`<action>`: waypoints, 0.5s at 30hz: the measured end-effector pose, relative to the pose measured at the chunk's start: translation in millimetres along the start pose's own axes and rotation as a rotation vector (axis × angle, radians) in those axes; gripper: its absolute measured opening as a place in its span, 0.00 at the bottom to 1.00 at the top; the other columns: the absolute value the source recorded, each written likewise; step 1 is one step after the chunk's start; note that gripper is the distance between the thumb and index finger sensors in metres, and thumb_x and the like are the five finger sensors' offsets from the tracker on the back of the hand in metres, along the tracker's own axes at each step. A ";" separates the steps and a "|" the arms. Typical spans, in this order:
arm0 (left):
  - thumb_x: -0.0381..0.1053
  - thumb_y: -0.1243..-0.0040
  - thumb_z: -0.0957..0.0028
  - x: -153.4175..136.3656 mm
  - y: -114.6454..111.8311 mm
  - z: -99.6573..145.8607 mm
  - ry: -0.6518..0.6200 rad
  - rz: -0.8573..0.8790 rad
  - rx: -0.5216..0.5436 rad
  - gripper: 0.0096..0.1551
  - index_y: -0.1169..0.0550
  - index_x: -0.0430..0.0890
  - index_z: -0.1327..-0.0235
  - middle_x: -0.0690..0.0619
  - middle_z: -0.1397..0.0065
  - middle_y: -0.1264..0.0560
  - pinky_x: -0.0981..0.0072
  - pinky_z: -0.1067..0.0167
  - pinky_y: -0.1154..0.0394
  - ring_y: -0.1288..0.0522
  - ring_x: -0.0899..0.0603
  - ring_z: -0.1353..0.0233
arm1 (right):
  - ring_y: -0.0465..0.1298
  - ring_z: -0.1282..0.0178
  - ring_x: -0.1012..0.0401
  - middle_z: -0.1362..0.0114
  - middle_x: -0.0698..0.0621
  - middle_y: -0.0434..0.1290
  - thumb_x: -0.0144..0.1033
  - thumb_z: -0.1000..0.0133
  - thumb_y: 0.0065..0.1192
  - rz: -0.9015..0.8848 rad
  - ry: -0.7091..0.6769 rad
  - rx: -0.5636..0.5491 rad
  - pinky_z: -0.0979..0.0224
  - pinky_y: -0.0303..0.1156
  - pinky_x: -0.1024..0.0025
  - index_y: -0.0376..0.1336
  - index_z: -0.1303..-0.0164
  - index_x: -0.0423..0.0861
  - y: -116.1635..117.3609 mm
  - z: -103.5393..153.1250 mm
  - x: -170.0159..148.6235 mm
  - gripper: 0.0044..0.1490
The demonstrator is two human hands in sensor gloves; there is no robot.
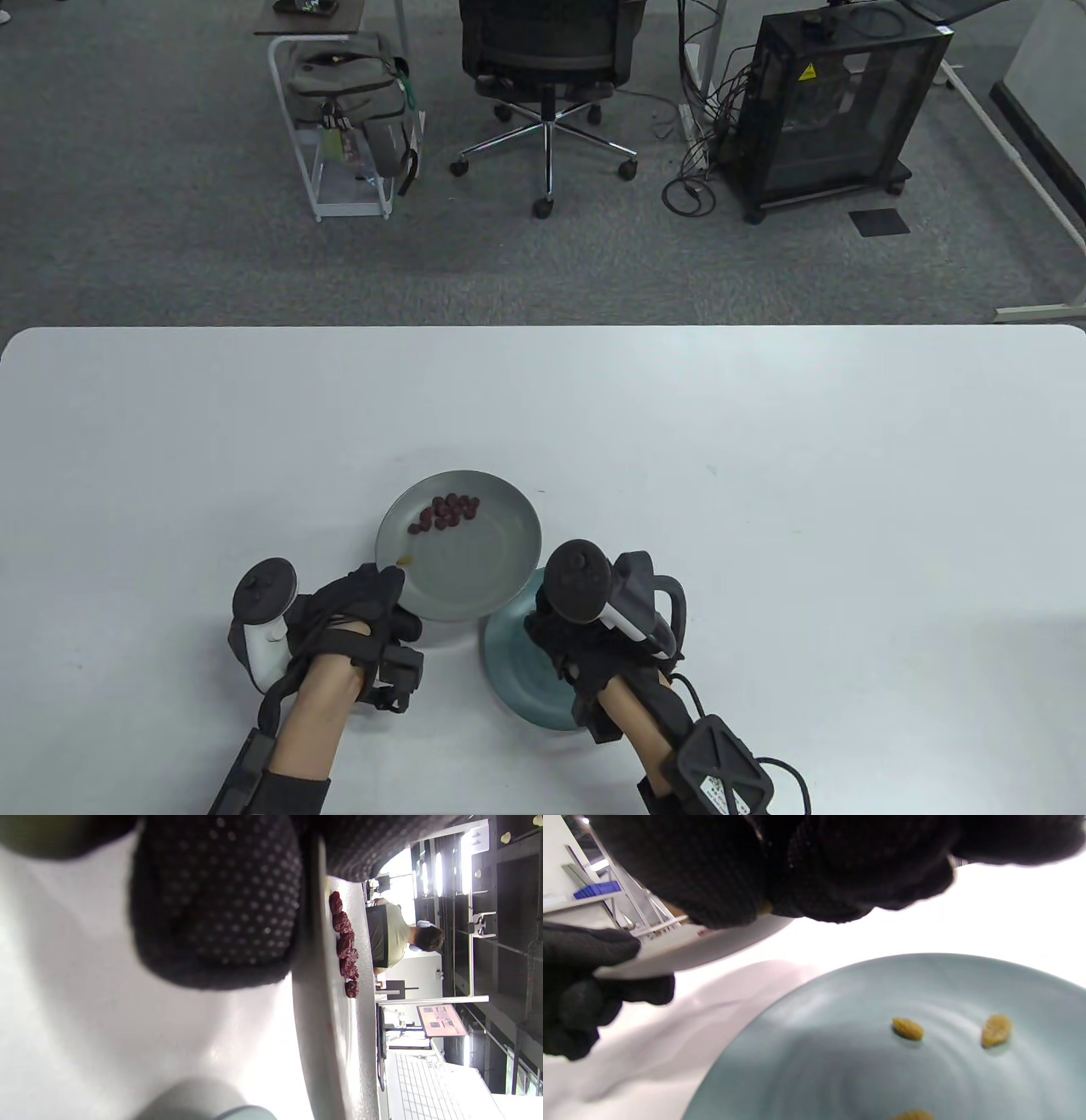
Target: Pick raisins with hand pinch into plate
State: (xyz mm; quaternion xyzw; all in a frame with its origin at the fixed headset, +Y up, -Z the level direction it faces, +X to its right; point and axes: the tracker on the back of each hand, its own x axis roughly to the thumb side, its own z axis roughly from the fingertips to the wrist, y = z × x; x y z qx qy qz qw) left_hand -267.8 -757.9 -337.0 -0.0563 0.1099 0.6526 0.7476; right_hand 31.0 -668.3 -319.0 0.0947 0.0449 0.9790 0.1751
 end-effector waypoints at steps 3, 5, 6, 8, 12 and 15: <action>0.45 0.37 0.48 0.0 3.6 -1.3 0.000 0.002 0.013 0.31 0.26 0.21 0.46 0.37 0.56 0.10 0.54 0.74 0.19 0.10 0.45 0.74 | 0.83 0.69 0.59 0.53 0.46 0.84 0.48 0.54 0.81 0.017 0.011 0.014 0.61 0.81 0.62 0.76 0.49 0.41 9.1 -5.2 -1.5 0.30; 0.45 0.37 0.48 -0.7 6.1 -2.1 0.004 0.002 0.021 0.31 0.26 0.21 0.46 0.37 0.56 0.10 0.54 0.74 0.19 0.10 0.45 0.74 | 0.83 0.69 0.59 0.53 0.46 0.84 0.48 0.54 0.81 0.042 0.017 0.033 0.61 0.81 0.62 0.76 0.49 0.41 14.9 -9.2 -2.4 0.30; 0.45 0.37 0.48 -1.3 7.2 -2.6 0.007 0.006 0.024 0.31 0.26 0.21 0.46 0.37 0.56 0.10 0.54 0.74 0.19 0.10 0.45 0.74 | 0.83 0.69 0.59 0.53 0.46 0.84 0.48 0.54 0.81 0.050 0.028 0.039 0.61 0.81 0.62 0.76 0.49 0.41 18.6 -12.2 -3.1 0.30; 0.45 0.37 0.48 -2.1 9.0 -3.5 0.014 0.015 0.026 0.31 0.26 0.21 0.46 0.37 0.56 0.10 0.54 0.73 0.19 0.11 0.44 0.74 | 0.83 0.69 0.59 0.53 0.46 0.84 0.47 0.54 0.82 0.073 0.032 0.064 0.61 0.81 0.62 0.76 0.49 0.41 24.8 -17.2 -3.2 0.30; 0.45 0.37 0.48 -1.1 12.4 -4.1 0.008 0.018 0.024 0.31 0.27 0.21 0.46 0.37 0.55 0.10 0.53 0.73 0.19 0.11 0.44 0.73 | 0.83 0.69 0.59 0.54 0.46 0.84 0.47 0.54 0.82 0.128 0.044 0.103 0.61 0.81 0.62 0.76 0.49 0.41 32.8 -26.5 -0.5 0.30; 0.45 0.37 0.48 0.0 13.7 -4.2 0.006 0.032 0.017 0.31 0.27 0.21 0.46 0.37 0.55 0.10 0.53 0.73 0.19 0.11 0.44 0.73 | 0.83 0.70 0.59 0.54 0.46 0.84 0.47 0.54 0.82 0.181 0.052 0.121 0.61 0.81 0.62 0.76 0.49 0.41 34.9 -33.2 3.9 0.30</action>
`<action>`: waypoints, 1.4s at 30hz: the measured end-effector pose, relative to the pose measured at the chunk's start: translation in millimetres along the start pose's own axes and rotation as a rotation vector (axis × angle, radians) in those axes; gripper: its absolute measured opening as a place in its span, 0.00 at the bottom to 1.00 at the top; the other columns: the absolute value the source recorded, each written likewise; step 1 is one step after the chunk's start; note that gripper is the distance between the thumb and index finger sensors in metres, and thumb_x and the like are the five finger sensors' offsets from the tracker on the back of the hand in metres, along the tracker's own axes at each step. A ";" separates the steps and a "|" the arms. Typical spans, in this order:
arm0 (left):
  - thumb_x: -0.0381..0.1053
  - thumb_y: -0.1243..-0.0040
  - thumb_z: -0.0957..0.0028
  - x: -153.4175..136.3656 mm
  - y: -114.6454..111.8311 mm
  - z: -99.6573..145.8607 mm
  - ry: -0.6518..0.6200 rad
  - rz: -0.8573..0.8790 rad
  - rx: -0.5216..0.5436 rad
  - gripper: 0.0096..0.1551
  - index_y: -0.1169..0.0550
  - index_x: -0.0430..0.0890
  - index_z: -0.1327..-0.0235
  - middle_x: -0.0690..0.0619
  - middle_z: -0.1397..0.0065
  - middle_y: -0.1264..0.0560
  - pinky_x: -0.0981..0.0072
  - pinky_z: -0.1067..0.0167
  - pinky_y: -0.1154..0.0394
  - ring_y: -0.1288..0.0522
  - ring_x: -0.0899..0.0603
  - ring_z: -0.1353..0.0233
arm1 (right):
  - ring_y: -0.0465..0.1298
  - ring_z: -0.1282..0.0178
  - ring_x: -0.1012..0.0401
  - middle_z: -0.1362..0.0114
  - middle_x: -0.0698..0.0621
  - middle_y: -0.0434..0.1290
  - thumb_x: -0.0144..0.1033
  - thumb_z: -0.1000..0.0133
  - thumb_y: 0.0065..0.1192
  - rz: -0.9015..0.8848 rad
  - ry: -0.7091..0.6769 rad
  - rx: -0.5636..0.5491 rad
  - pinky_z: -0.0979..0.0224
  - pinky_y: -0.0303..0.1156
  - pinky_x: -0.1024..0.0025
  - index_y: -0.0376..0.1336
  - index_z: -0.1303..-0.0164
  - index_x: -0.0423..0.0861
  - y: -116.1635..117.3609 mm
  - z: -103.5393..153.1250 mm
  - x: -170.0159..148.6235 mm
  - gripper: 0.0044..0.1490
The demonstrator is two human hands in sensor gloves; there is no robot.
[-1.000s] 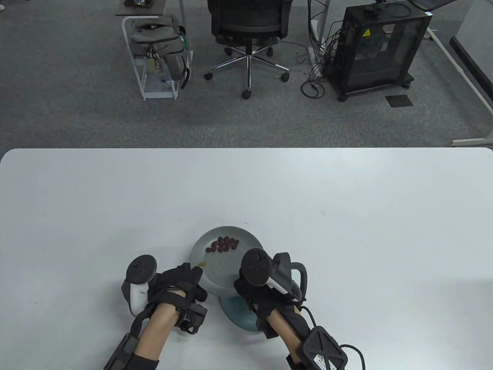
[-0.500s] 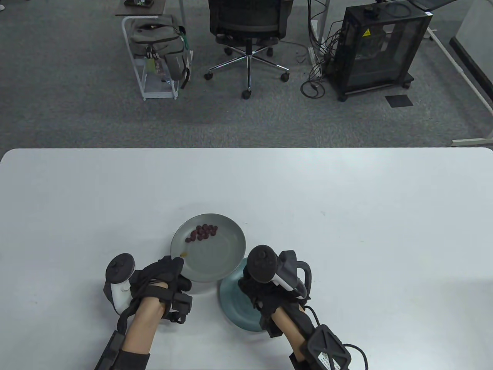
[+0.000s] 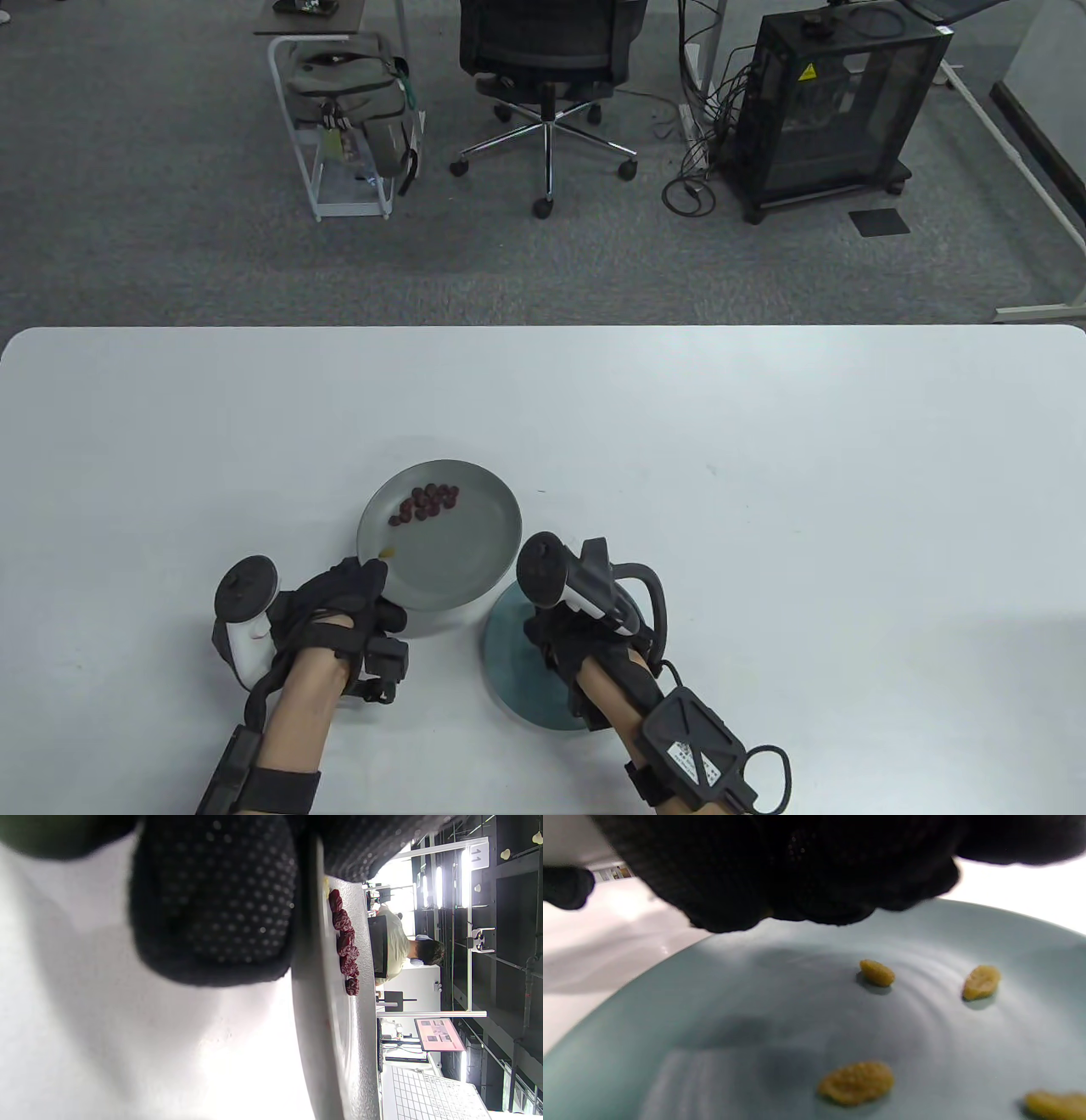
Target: Pick raisins with hand pinch into plate
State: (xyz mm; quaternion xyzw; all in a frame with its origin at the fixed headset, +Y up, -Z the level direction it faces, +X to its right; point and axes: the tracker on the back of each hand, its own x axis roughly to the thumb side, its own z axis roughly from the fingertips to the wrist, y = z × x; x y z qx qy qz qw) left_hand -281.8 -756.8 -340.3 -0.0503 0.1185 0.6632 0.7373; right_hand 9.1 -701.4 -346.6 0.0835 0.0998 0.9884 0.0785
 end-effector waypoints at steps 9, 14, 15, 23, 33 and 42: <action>0.45 0.37 0.48 -0.2 2.9 -1.3 0.010 0.000 -0.004 0.32 0.28 0.20 0.46 0.37 0.55 0.11 0.53 0.73 0.20 0.11 0.44 0.73 | 0.83 0.70 0.59 0.54 0.46 0.85 0.46 0.54 0.83 0.049 0.058 0.058 0.61 0.81 0.62 0.77 0.49 0.41 11.9 -16.5 14.7 0.30; 0.44 0.37 0.48 0.8 2.0 -1.0 0.009 -0.002 -0.016 0.32 0.28 0.20 0.45 0.37 0.55 0.11 0.53 0.72 0.20 0.11 0.44 0.73 | 0.83 0.70 0.59 0.54 0.46 0.85 0.46 0.55 0.83 0.097 0.081 0.018 0.61 0.81 0.61 0.77 0.49 0.40 16.9 -18.9 20.5 0.30; 0.44 0.36 0.49 0.9 1.6 -0.9 0.009 -0.002 -0.017 0.32 0.28 0.20 0.45 0.36 0.55 0.11 0.53 0.72 0.20 0.11 0.44 0.73 | 0.83 0.70 0.59 0.54 0.46 0.85 0.46 0.55 0.83 0.112 0.081 0.030 0.61 0.81 0.62 0.77 0.49 0.41 18.8 -19.3 21.7 0.29; 0.45 0.36 0.49 0.5 -0.2 -2.0 0.004 0.007 -0.043 0.32 0.28 0.21 0.45 0.37 0.55 0.11 0.53 0.72 0.20 0.11 0.44 0.72 | 0.83 0.71 0.59 0.54 0.46 0.85 0.45 0.55 0.83 0.125 0.100 0.035 0.62 0.81 0.61 0.77 0.50 0.40 26.5 -20.6 24.9 0.29; 0.45 0.36 0.48 0.4 -3.0 -3.3 -0.012 0.005 -0.074 0.32 0.28 0.22 0.44 0.37 0.53 0.11 0.54 0.71 0.19 0.11 0.44 0.71 | 0.84 0.64 0.57 0.48 0.45 0.83 0.47 0.53 0.80 0.135 0.103 0.010 0.57 0.81 0.60 0.75 0.44 0.41 18.5 -11.7 16.3 0.33; 0.46 0.36 0.48 -0.5 -8.0 -2.9 -0.023 -0.009 -0.089 0.32 0.27 0.22 0.45 0.37 0.54 0.10 0.54 0.71 0.19 0.11 0.44 0.71 | 0.83 0.64 0.57 0.49 0.45 0.84 0.51 0.51 0.76 -0.014 0.105 -0.041 0.57 0.80 0.60 0.76 0.46 0.43 -32.4 23.1 -8.6 0.31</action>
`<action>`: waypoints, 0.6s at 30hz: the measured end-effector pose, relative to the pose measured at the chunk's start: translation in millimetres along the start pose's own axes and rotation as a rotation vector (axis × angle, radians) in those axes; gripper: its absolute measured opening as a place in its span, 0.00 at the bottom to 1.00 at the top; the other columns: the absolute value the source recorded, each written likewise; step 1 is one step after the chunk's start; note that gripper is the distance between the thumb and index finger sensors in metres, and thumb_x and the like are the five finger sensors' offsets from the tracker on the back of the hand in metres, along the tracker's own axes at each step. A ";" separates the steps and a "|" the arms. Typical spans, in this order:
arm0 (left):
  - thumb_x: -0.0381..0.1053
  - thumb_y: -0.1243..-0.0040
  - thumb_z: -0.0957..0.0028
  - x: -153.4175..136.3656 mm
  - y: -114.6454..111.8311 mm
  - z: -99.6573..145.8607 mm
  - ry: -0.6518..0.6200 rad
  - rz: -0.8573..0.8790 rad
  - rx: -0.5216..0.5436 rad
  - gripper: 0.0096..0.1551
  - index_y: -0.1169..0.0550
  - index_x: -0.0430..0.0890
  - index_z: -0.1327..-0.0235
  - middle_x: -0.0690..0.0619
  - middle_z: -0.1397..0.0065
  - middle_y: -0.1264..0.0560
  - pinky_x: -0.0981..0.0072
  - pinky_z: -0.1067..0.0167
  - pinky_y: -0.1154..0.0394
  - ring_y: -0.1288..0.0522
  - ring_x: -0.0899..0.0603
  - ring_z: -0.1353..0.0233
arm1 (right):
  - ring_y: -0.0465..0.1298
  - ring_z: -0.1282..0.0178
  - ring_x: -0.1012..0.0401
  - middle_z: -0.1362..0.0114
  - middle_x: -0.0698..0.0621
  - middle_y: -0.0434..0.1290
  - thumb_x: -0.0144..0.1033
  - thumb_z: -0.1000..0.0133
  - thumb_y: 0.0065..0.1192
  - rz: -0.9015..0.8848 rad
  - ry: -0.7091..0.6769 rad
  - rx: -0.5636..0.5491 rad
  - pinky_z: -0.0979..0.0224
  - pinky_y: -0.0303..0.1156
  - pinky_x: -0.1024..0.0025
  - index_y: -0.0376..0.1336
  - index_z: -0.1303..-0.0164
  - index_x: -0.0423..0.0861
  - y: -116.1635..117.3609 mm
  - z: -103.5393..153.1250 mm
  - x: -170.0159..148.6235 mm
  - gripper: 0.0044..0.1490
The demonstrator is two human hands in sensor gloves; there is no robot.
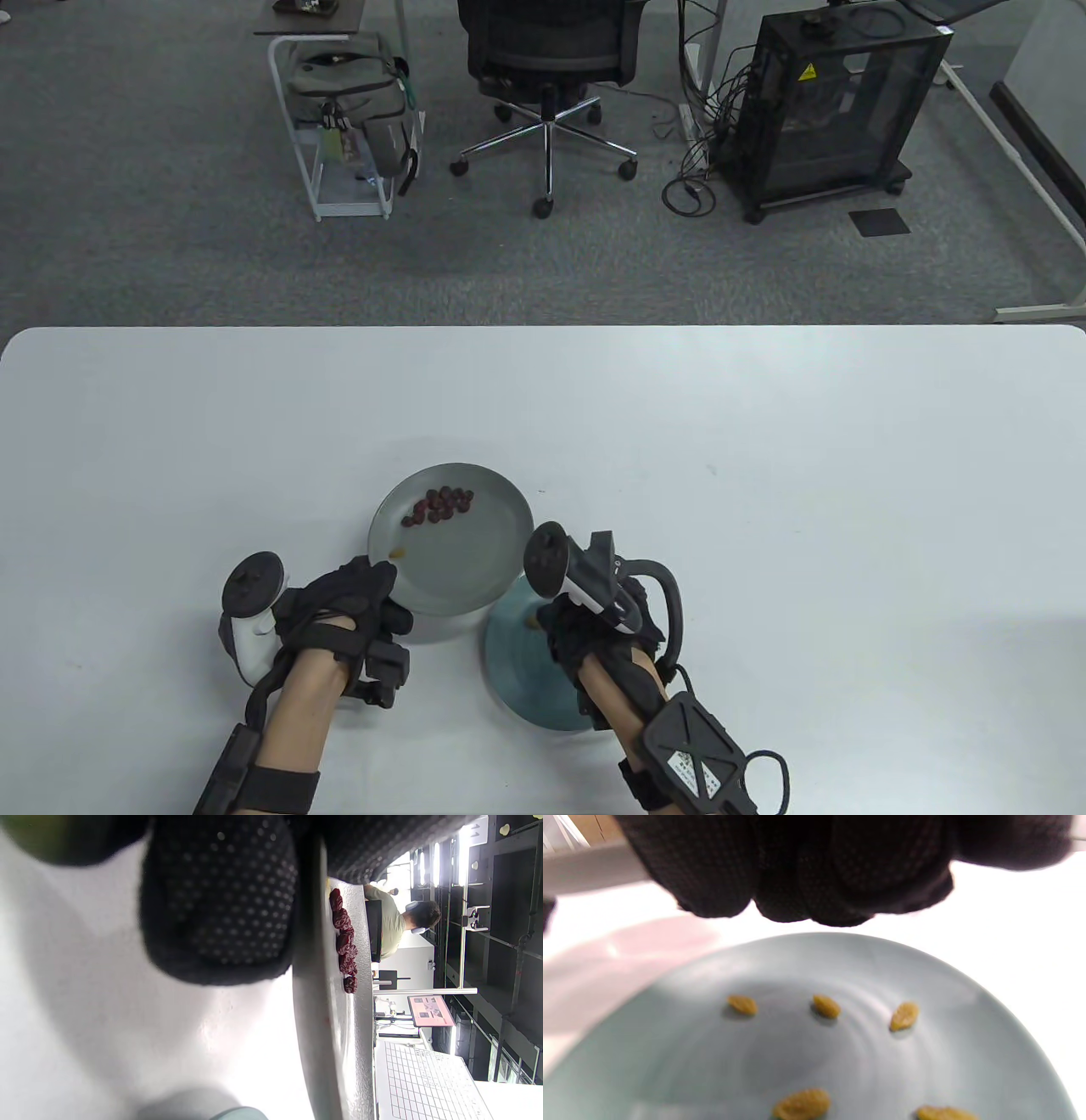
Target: Pick raisins with hand pinch into plate
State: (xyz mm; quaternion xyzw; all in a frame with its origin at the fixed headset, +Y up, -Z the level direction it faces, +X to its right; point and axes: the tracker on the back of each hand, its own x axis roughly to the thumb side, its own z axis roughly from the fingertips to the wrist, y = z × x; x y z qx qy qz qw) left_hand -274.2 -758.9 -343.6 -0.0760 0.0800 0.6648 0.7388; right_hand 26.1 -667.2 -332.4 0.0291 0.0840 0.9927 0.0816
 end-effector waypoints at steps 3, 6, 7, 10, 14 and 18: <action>0.46 0.37 0.48 -0.1 -6.3 -0.3 -0.009 -0.014 -0.027 0.32 0.27 0.21 0.45 0.37 0.54 0.10 0.54 0.71 0.19 0.11 0.44 0.71 | 0.83 0.64 0.56 0.48 0.44 0.83 0.51 0.51 0.76 -0.105 -0.056 -0.030 0.56 0.80 0.59 0.75 0.45 0.42 -16.1 14.0 2.4 0.31; 0.46 0.37 0.48 -0.3 -15.3 1.7 -0.011 -0.029 -0.049 0.32 0.27 0.21 0.45 0.37 0.54 0.10 0.54 0.71 0.19 0.11 0.44 0.71 | 0.83 0.63 0.56 0.47 0.44 0.83 0.50 0.51 0.77 -0.082 -0.101 -0.060 0.56 0.80 0.59 0.75 0.44 0.42 -22.8 24.8 13.7 0.32; 0.46 0.37 0.48 -0.3 -17.6 2.0 -0.011 -0.034 -0.058 0.32 0.27 0.21 0.45 0.37 0.54 0.11 0.54 0.71 0.19 0.11 0.44 0.71 | 0.83 0.63 0.56 0.47 0.44 0.83 0.50 0.51 0.77 -0.082 -0.109 -0.055 0.56 0.80 0.59 0.75 0.44 0.42 -22.8 25.8 16.3 0.32; 0.46 0.38 0.47 0.5 -27.1 3.6 -0.015 -0.057 -0.092 0.32 0.28 0.22 0.44 0.37 0.53 0.11 0.54 0.71 0.19 0.11 0.44 0.72 | 0.82 0.64 0.56 0.48 0.44 0.82 0.49 0.51 0.77 -0.080 -0.129 -0.045 0.55 0.80 0.59 0.74 0.43 0.42 -21.5 26.7 25.0 0.32; 0.46 0.38 0.48 2.3 -40.1 8.2 -0.023 -0.076 -0.131 0.32 0.28 0.22 0.44 0.37 0.53 0.11 0.54 0.71 0.19 0.11 0.44 0.72 | 0.81 0.63 0.57 0.48 0.45 0.82 0.49 0.51 0.77 -0.057 -0.141 -0.041 0.54 0.79 0.58 0.73 0.40 0.43 -20.3 24.2 31.7 0.33; 0.46 0.38 0.48 2.2 -52.6 12.3 -0.026 -0.092 -0.169 0.32 0.27 0.21 0.45 0.37 0.53 0.11 0.54 0.71 0.19 0.11 0.44 0.72 | 0.81 0.65 0.57 0.50 0.46 0.82 0.48 0.51 0.78 -0.047 -0.145 -0.001 0.55 0.79 0.59 0.74 0.42 0.44 -17.2 20.6 34.1 0.31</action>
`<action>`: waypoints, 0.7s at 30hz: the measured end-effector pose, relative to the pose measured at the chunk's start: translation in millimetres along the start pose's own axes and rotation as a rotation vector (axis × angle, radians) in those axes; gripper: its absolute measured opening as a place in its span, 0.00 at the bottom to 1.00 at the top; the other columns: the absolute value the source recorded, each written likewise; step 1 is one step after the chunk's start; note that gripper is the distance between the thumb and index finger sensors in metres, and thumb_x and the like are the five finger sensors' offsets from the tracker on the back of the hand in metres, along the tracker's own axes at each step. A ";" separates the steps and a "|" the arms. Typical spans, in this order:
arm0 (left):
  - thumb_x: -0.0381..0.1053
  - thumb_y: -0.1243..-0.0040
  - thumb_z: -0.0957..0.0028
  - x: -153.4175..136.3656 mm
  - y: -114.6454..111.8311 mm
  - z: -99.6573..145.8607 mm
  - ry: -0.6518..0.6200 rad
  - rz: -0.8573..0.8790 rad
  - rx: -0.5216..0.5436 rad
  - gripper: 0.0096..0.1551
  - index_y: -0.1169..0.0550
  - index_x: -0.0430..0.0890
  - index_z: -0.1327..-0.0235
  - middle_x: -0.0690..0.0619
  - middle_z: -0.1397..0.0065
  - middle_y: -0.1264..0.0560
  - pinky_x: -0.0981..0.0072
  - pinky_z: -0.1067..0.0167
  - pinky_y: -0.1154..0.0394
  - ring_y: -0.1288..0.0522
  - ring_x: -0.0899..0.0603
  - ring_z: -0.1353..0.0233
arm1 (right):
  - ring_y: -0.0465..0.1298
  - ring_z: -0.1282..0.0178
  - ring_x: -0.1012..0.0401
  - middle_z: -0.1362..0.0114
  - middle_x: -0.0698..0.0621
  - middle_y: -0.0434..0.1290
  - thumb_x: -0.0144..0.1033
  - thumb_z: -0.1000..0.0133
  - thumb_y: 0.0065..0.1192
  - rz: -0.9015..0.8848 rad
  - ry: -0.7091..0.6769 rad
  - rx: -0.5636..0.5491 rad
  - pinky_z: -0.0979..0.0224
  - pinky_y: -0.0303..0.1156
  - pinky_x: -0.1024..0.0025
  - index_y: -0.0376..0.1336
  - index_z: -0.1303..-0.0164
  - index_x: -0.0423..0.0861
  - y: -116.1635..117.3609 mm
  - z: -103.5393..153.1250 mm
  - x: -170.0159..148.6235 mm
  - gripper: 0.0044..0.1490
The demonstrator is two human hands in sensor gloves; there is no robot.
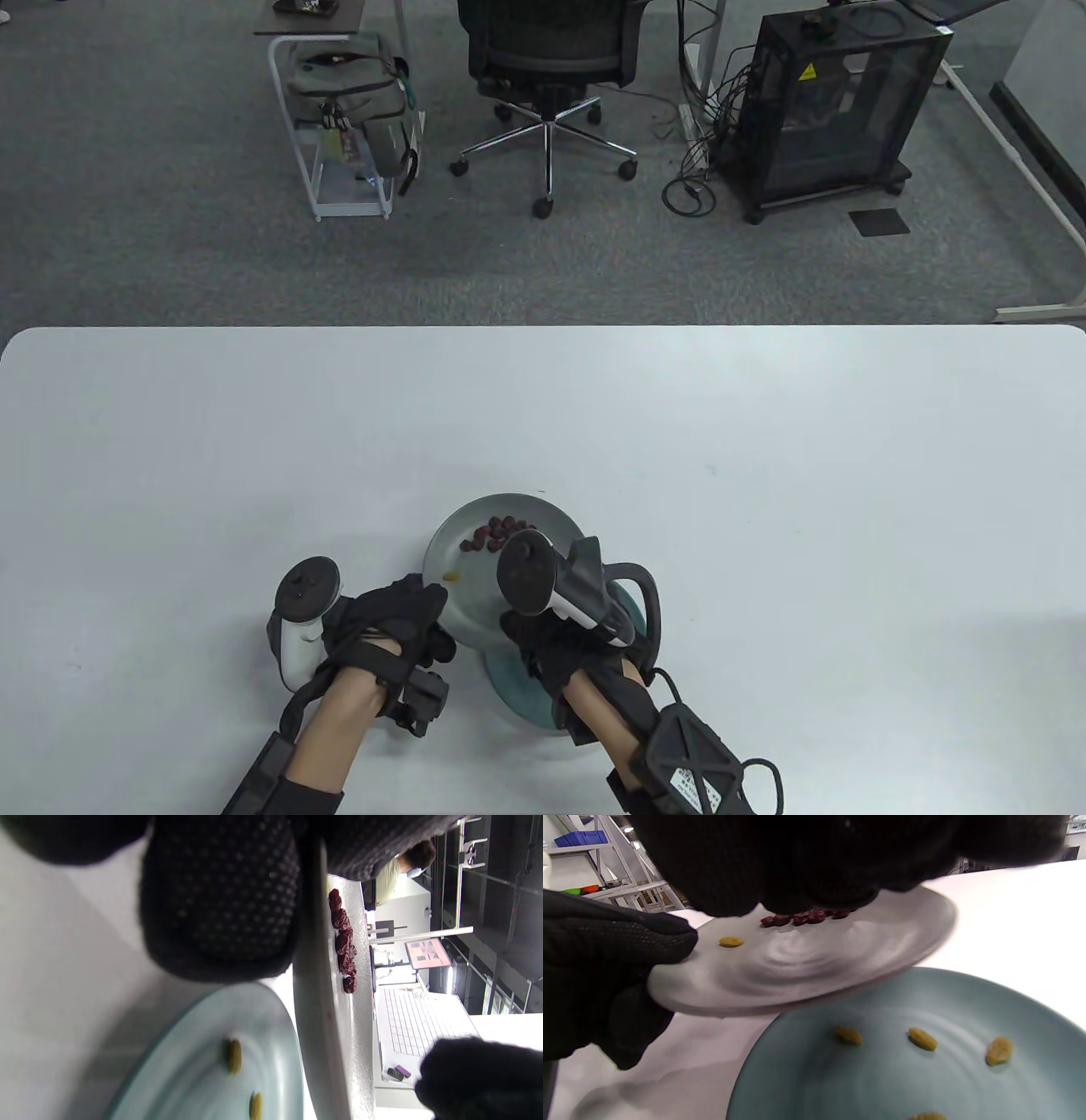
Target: Pick raisins with hand pinch into plate
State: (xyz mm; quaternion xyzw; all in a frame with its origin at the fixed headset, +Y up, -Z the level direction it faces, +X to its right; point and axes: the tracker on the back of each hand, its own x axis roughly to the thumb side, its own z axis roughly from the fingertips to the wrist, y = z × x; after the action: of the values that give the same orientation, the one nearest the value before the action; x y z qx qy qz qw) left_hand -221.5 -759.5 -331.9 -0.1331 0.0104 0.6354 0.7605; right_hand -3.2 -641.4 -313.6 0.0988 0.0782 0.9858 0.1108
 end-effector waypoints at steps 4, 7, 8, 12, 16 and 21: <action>0.46 0.37 0.48 1.6 -11.6 0.8 -0.006 -0.013 -0.044 0.32 0.27 0.22 0.45 0.38 0.54 0.11 0.54 0.71 0.19 0.11 0.44 0.72 | 0.80 0.66 0.58 0.51 0.47 0.82 0.48 0.51 0.78 0.033 0.000 0.014 0.55 0.79 0.59 0.73 0.41 0.44 3.4 -2.9 0.1 0.32; 0.46 0.38 0.48 2.4 -18.8 1.5 -0.010 -0.041 -0.070 0.31 0.28 0.22 0.44 0.38 0.53 0.11 0.54 0.71 0.20 0.11 0.44 0.72 | 0.79 0.65 0.58 0.50 0.47 0.81 0.48 0.51 0.78 0.050 0.007 0.016 0.55 0.79 0.59 0.70 0.37 0.44 7.6 -4.2 -0.2 0.35; 0.46 0.38 0.48 2.4 -21.0 1.8 -0.012 -0.047 -0.079 0.31 0.28 0.22 0.44 0.38 0.53 0.11 0.54 0.71 0.20 0.11 0.44 0.72 | 0.79 0.65 0.58 0.50 0.47 0.81 0.47 0.51 0.78 0.050 0.008 0.023 0.55 0.79 0.59 0.70 0.36 0.44 9.2 -4.8 -0.1 0.35; 0.46 0.38 0.48 2.3 -28.2 2.0 -0.011 -0.064 -0.102 0.31 0.27 0.22 0.44 0.38 0.53 0.11 0.54 0.71 0.20 0.11 0.44 0.72 | 0.79 0.65 0.58 0.50 0.47 0.80 0.47 0.51 0.78 0.061 0.010 0.024 0.55 0.79 0.59 0.70 0.35 0.45 11.8 -6.9 1.7 0.36; 0.46 0.38 0.48 2.2 -33.7 2.6 -0.013 -0.077 -0.116 0.31 0.27 0.22 0.44 0.38 0.54 0.11 0.54 0.71 0.19 0.11 0.44 0.72 | 0.79 0.65 0.59 0.50 0.47 0.80 0.47 0.51 0.79 0.072 0.007 0.028 0.55 0.79 0.59 0.70 0.35 0.46 14.9 -9.4 2.1 0.35; 0.46 0.38 0.48 2.9 -38.8 3.7 -0.018 -0.097 -0.131 0.31 0.27 0.22 0.44 0.37 0.53 0.11 0.54 0.71 0.19 0.11 0.44 0.72 | 0.79 0.65 0.59 0.50 0.48 0.81 0.47 0.52 0.79 0.117 -0.029 -0.001 0.55 0.79 0.60 0.70 0.35 0.48 21.7 -15.3 2.5 0.35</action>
State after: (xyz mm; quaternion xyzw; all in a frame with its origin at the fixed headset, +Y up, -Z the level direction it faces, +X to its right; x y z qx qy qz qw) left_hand -183.9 -762.0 -321.5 -0.1774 -0.0444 0.5984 0.7800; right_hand -13.3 -663.8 -324.1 0.1175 0.0701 0.9891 0.0542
